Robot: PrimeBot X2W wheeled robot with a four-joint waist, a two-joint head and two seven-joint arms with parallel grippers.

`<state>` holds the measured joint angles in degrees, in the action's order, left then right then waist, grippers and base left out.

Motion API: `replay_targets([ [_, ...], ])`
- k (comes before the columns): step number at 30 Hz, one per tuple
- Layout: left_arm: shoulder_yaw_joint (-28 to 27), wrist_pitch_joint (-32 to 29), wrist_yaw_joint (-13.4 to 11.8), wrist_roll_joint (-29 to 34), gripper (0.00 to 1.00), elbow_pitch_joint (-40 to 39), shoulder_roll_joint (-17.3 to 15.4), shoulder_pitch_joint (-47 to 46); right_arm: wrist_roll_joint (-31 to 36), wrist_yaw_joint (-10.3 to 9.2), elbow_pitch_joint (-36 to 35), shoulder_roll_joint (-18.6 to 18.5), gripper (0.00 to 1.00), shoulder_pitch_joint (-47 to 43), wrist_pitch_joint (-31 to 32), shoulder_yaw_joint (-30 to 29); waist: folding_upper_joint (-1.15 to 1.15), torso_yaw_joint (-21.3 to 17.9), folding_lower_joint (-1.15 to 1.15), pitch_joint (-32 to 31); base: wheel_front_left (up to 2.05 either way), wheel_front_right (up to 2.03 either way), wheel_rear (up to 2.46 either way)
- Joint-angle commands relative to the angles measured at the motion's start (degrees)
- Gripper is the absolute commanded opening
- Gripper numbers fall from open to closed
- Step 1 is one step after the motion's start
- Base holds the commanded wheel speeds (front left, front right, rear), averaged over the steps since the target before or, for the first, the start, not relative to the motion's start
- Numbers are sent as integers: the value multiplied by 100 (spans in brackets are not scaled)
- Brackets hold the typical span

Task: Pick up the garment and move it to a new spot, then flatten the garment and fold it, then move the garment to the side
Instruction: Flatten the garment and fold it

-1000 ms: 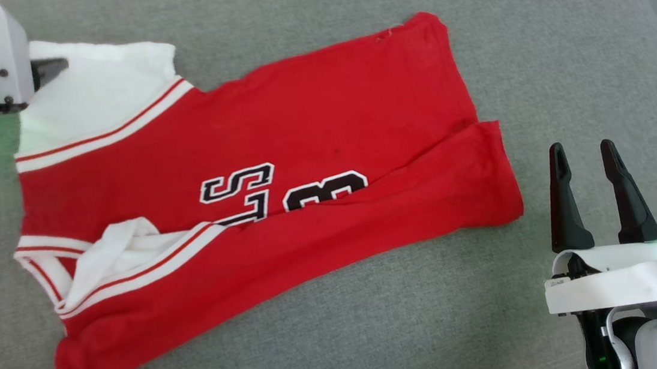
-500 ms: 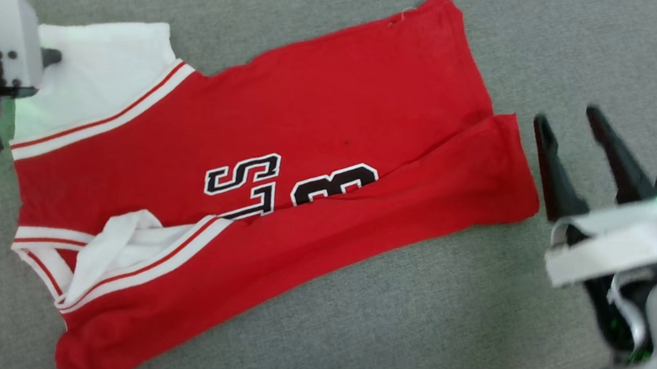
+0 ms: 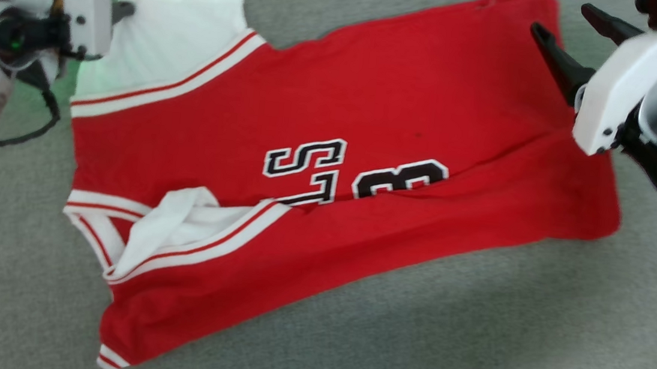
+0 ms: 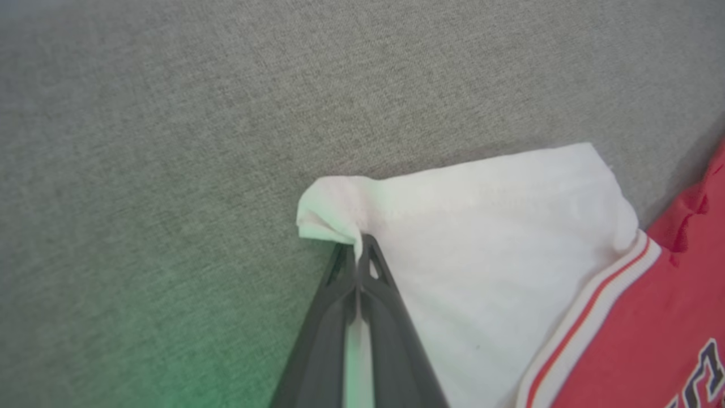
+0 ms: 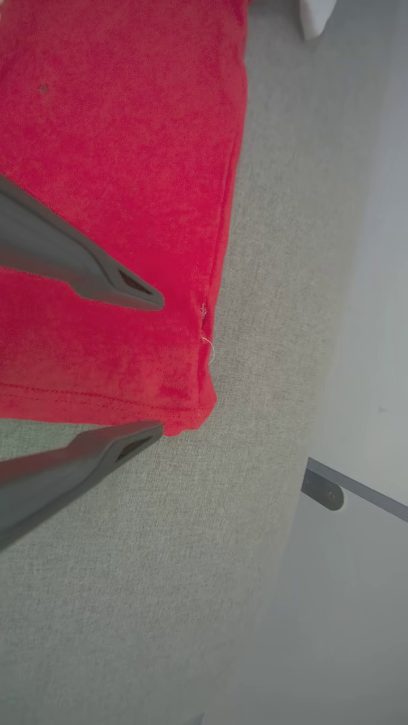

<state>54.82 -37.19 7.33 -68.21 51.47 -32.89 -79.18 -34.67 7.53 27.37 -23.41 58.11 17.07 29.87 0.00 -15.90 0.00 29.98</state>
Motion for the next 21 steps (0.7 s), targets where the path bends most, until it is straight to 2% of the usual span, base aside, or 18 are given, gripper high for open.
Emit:
replay_targets([
  [1,80,-4,23,-48,0,-54,90,67,-119,-10,143,-77,100,162,195,196,0,281,0,255,0,0,0],
  [4,143,43,20,-78,0,-219,111,-4,-454,-11,556,-281,100,722,537,413,0,438,0,362,0,0,0],
  [10,244,182,13,-203,0,-503,183,-63,-749,-10,1488,-404,100,1288,984,571,0,704,0,507,0,0,0],
  [18,427,400,8,-349,0,-766,176,-37,-1122,-10,2091,-372,100,1401,1249,865,0,886,0,652,0,0,0],
  [19,445,428,8,-372,0,-785,162,-38,-1173,-10,2116,-365,49,1393,1302,928,0,895,0,651,0,0,0],
  [20,471,462,8,-384,0,-805,155,-36,-1224,-10,2131,-372,34,1389,1332,982,0,905,0,641,0,0,0],
  [21,491,523,8,-407,0,-831,150,-26,-1268,-10,2142,-374,0,1384,1343,1020,0,913,0,622,0,0,0],
])
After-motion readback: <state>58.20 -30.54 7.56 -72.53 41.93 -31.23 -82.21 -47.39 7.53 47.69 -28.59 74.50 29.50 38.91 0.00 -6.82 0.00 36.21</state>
